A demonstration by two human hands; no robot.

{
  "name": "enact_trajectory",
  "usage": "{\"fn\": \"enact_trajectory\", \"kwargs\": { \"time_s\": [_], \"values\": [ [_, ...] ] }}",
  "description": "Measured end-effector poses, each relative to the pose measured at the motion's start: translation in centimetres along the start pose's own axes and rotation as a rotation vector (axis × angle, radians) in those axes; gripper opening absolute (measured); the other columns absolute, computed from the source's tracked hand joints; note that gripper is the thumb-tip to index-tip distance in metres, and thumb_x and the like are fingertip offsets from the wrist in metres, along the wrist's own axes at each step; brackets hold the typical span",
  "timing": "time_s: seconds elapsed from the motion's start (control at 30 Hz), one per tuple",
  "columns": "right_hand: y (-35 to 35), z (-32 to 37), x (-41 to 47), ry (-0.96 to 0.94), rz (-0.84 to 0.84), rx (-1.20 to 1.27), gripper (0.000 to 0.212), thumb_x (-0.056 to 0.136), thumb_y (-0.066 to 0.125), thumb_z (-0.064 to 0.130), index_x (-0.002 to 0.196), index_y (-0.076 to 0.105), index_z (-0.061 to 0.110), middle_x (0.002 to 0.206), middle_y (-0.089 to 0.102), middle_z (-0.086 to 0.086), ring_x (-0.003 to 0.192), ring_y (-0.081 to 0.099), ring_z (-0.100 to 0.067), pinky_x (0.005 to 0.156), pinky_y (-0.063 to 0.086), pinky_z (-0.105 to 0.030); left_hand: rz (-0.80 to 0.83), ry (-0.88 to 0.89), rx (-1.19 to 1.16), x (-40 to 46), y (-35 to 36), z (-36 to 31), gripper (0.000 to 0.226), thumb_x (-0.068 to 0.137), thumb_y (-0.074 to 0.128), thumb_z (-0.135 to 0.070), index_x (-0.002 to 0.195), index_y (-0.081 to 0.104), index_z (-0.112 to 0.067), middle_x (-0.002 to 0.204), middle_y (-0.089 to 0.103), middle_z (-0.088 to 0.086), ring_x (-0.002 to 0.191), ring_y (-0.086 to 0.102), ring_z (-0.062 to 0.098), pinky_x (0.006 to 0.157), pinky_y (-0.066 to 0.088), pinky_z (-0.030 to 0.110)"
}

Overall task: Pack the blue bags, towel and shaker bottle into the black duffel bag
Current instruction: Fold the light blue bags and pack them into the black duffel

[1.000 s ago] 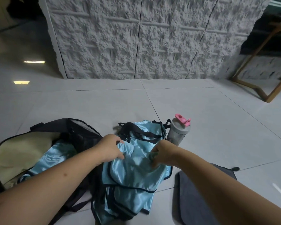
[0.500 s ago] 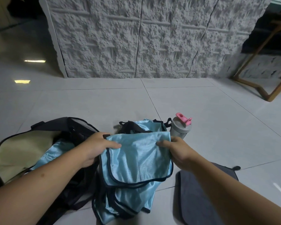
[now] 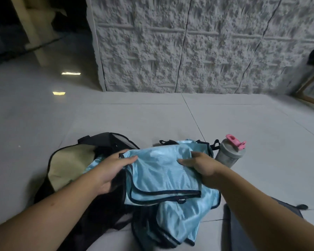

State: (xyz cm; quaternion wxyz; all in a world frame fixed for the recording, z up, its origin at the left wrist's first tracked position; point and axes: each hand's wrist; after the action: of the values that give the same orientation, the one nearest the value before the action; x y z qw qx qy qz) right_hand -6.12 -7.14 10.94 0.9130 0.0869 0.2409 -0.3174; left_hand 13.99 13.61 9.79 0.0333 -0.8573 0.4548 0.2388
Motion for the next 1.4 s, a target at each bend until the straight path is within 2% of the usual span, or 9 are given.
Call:
{"fn": "enact_trajectory", "kwargs": {
  "time_s": [0.1, 0.23, 0.6, 0.77, 0.9, 1.0, 1.07, 1.17, 1.4],
  "values": [
    [3.2, 2.8, 0.4, 0.027, 0.161, -0.112, 0.023, 0.087, 0.067, -0.014, 0.108, 0.063, -0.004, 0.081, 0.073, -0.013, 0.073, 0.073, -0.027, 0.065, 0.059, -0.036, -0.086, 0.006, -0.062, -1.5, -3.1, -1.2, 0.029, 0.095, 0.068, -0.016, 0.123, 0.07, -0.008, 0.115, 0.075, 0.021, 0.105, 0.074, 0.039, 0.101, 0.054, 0.054],
    [8.8, 5.2, 2.6, -0.088, 0.047, -0.311, 0.02, 0.077, 0.072, -0.016, 0.081, 0.069, 0.003, 0.066, 0.07, -0.012, 0.056, 0.065, -0.024, 0.054, 0.051, -0.03, -0.175, 0.015, -0.145, -2.8, -7.7, -1.4, 0.028, 0.098, 0.064, -0.013, 0.124, 0.068, -0.005, 0.117, 0.074, 0.022, 0.107, 0.073, 0.04, 0.099, 0.054, 0.052],
    [19.1, 5.7, 8.8, -0.285, -0.148, -0.518, 0.021, 0.083, 0.073, 0.002, 0.103, 0.075, 0.007, 0.087, 0.076, -0.01, 0.072, 0.07, -0.024, 0.061, 0.059, -0.027, -0.465, 0.056, -0.114, -0.3, -14.1, 0.8, 0.013, 0.099, 0.065, -0.012, 0.111, 0.069, -0.017, 0.108, 0.078, 0.011, 0.1, 0.075, 0.032, 0.094, 0.057, 0.052],
    [21.4, 3.5, 9.9, -0.256, -0.102, -0.717, 0.01, 0.088, 0.062, 0.005, 0.09, 0.069, -0.002, 0.071, 0.063, -0.006, 0.066, 0.057, -0.021, 0.054, 0.046, -0.027, -0.586, -0.1, 0.053, 0.4, -15.5, 3.3, 0.01, 0.093, 0.068, -0.01, 0.096, 0.072, -0.019, 0.095, 0.077, 0.009, 0.091, 0.073, 0.032, 0.083, 0.059, 0.051],
    [23.3, 2.7, 10.1, -0.283, -0.047, -0.941, 0.021, 0.091, 0.054, 0.009, 0.07, 0.054, 0.011, 0.067, 0.053, -0.001, 0.063, 0.049, -0.019, 0.053, 0.038, -0.026, -0.653, -0.146, 0.332, 0.6, -15.7, 3.9, 0.015, 0.075, 0.077, -0.017, 0.08, 0.071, -0.005, 0.081, 0.074, 0.014, 0.072, 0.07, 0.03, 0.06, 0.05, 0.029],
    [25.0, 2.3, 10.0, -0.263, 0.043, -1.081, 0.021, 0.097, 0.052, 0.014, 0.077, 0.058, 0.012, 0.071, 0.056, 0.0, 0.071, 0.056, -0.022, 0.054, 0.04, -0.024, -0.653, -0.178, 0.608, 0.7, -15.7, 4.1, 0.023, 0.076, 0.073, -0.027, 0.071, 0.065, -0.007, 0.076, 0.069, 0.01, 0.067, 0.064, 0.027, 0.051, 0.041, 0.024],
    [25.6, 1.7, 10.4, -0.235, 0.089, -1.162, 0.017, 0.098, 0.055, 0.018, 0.095, 0.069, 0.008, 0.092, 0.069, -0.008, 0.092, 0.065, -0.029, 0.074, 0.053, -0.031, -0.654, -0.191, 0.783, 1.0, -15.7, 4.4, 0.019, 0.082, 0.067, -0.027, 0.078, 0.066, -0.009, 0.082, 0.07, 0.009, 0.073, 0.063, 0.026, 0.049, 0.036, 0.026],
    [25.6, 1.2, 10.9, -0.168, 0.066, -1.3, 0.026, 0.093, 0.06, 0.011, 0.117, 0.066, 0.003, 0.119, 0.069, -0.014, 0.11, 0.067, -0.032, 0.092, 0.057, -0.038, -0.649, -0.131, 0.936, 1.1, -15.5, 5.2, 0.015, 0.088, 0.068, -0.031, 0.089, 0.064, -0.017, 0.098, 0.072, 0.007, 0.083, 0.062, 0.026, 0.059, 0.037, 0.028],
    [24.6, 0.3, 12.0, -0.09, -0.141, -1.373, 0.042, 0.09, 0.059, 0.004, 0.132, 0.057, 0.005, 0.127, 0.067, -0.017, 0.119, 0.063, -0.036, 0.095, 0.054, -0.041, -0.505, -0.142, 1.09, 1.6, -14.2, 6.3, 0.033, 0.094, 0.059, -0.017, 0.126, 0.058, -0.02, 0.125, 0.067, 0.006, 0.117, 0.063, 0.03, 0.095, 0.053, 0.037]
  ]
}}
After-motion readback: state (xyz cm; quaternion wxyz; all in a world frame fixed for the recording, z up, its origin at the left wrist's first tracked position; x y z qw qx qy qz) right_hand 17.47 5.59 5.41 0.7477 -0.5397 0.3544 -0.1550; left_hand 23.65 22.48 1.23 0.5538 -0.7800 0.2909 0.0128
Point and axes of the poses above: each hand's wrist, its own x-axis towards the middle knuckle, its own y-axis out of the palm, z = x × y
